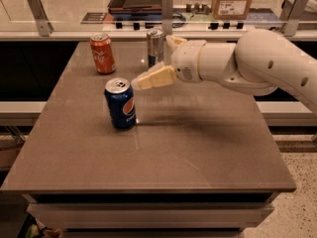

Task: Pick coke can

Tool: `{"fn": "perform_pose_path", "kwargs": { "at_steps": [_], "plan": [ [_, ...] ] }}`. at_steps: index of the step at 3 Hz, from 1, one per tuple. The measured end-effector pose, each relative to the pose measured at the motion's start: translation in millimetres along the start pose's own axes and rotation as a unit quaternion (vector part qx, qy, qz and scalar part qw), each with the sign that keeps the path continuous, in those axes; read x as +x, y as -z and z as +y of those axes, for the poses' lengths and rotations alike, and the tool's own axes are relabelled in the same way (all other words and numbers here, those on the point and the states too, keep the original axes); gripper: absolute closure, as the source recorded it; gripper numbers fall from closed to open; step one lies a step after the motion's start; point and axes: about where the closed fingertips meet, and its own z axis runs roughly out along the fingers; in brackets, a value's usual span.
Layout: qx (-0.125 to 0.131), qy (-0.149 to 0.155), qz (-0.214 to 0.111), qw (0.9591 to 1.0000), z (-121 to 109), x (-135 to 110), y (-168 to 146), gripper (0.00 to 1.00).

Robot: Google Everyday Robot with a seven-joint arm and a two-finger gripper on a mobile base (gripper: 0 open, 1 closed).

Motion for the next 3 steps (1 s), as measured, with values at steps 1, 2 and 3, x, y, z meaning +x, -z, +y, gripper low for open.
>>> {"fn": "perform_pose_path", "kwargs": {
  "at_steps": [1,2,3],
  "plan": [
    [-0.02,-0.002,-0.009,0.9998,9.0,2.6,-13.7,0.0],
    [-0.034,-0.005,-0.016,0.9993,13.9,4.1,-24.2,0.18],
    [-0.035,-0.004,-0.02,0.9992,7.1,5.8,-29.5,0.4]
  ]
}}
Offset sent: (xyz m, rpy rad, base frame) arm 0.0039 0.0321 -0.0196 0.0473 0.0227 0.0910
